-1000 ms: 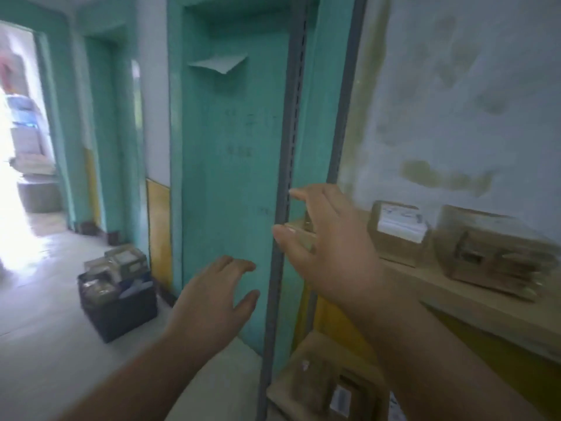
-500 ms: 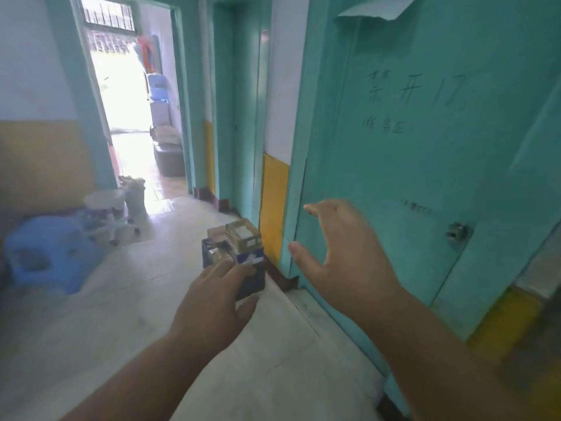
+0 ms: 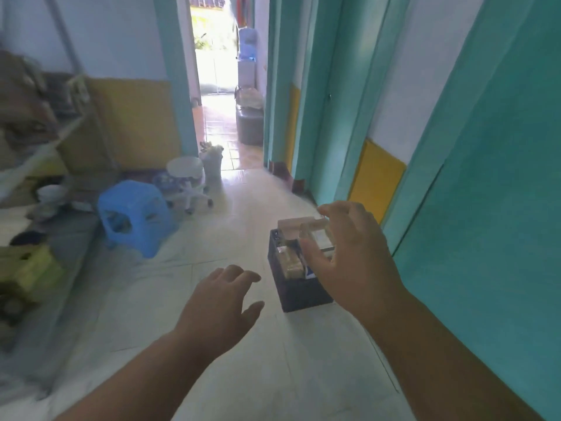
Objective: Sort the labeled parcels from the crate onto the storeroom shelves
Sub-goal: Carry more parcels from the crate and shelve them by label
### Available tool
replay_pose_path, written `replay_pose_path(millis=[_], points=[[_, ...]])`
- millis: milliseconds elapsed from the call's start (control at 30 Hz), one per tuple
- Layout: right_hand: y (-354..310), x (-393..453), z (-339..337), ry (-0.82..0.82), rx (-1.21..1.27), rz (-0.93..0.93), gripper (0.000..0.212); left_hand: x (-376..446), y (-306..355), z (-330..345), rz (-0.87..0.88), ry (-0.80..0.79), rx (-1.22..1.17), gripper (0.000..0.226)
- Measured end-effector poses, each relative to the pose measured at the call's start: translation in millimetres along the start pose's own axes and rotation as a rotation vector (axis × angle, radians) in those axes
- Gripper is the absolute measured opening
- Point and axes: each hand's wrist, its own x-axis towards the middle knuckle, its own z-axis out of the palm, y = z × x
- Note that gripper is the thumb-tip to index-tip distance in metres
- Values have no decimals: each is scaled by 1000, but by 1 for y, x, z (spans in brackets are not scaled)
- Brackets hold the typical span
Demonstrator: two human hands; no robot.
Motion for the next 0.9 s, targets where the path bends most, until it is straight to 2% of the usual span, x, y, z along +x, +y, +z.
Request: replay_pose_path(millis=[200, 467, 667, 900], points=[[25, 120, 85, 3, -25, 71, 51, 153, -70, 29, 49, -90, -18, 50], [96, 250, 126, 132, -110, 252, 49, 370, -75, 50, 280, -225, -12, 48], [163, 354, 168, 117, -165, 297, 49, 512, -72, 97, 328, -242, -76, 47], [198, 462, 233, 62, -176, 371, 49, 639, -118, 112, 389, -251, -23, 47]])
